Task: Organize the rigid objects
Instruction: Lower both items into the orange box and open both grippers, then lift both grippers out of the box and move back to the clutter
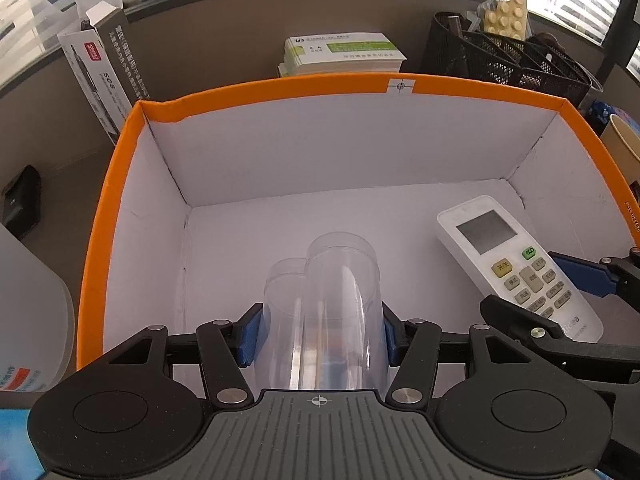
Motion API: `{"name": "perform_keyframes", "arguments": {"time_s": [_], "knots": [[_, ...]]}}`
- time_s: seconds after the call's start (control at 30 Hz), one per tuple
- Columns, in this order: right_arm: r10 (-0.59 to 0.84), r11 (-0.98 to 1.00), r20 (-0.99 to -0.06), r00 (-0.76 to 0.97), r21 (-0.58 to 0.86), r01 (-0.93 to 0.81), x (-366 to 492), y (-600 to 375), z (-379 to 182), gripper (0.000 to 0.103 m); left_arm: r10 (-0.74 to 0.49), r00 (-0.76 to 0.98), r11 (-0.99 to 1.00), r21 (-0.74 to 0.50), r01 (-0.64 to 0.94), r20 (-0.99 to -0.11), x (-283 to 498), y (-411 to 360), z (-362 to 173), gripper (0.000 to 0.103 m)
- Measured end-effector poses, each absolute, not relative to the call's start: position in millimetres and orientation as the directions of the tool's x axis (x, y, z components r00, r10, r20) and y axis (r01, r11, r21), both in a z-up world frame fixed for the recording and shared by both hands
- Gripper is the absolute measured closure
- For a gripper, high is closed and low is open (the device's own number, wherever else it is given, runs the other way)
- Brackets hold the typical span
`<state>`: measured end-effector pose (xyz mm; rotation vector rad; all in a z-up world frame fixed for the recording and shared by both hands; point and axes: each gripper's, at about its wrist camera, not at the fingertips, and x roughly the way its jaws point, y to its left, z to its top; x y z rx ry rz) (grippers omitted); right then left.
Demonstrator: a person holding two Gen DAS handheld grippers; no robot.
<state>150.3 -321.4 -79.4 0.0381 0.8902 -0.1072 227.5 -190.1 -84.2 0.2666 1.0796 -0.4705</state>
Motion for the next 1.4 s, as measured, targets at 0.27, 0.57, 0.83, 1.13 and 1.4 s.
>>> {"name": "perform_keyframes", "arguments": {"time_s": [0.27, 0.57, 0.83, 1.13, 1.4], "knots": [[-0.082, 0.994, -0.802, 0.592, -0.027, 0.102, 153, -320, -80, 0.052, -0.214, 0.367, 0.872, -0.008, 0.49, -0.905, 229, -193, -84, 0.045], [-0.1, 0.992, -0.781, 0.616, -0.034, 0.119, 150, -317, -78, 0.049, -0.233, 0.39, 0.884, -0.026, 0.467, -0.891, 228, -190, -77, 0.02], [-0.104, 0.992, -0.752, 0.651, -0.028, 0.126, 142, -316, -71, 0.048, -0.253, 0.444, 0.886, -0.022, 0.463, -0.86, 219, -189, -65, 0.016], [-0.131, 0.989, -0.703, 0.699, -0.042, 0.143, 125, -317, -53, 0.048, -0.238, 0.563, 0.897, 0.044, 0.44, -0.792, 201, -187, -39, 0.008], [-0.15, 0.986, -0.639, 0.755, -0.037, 0.164, 98, -318, -27, 0.048, -0.238, 0.676, 0.904, 0.096, 0.417, -0.697, 172, -180, -3, 0.005]]}}
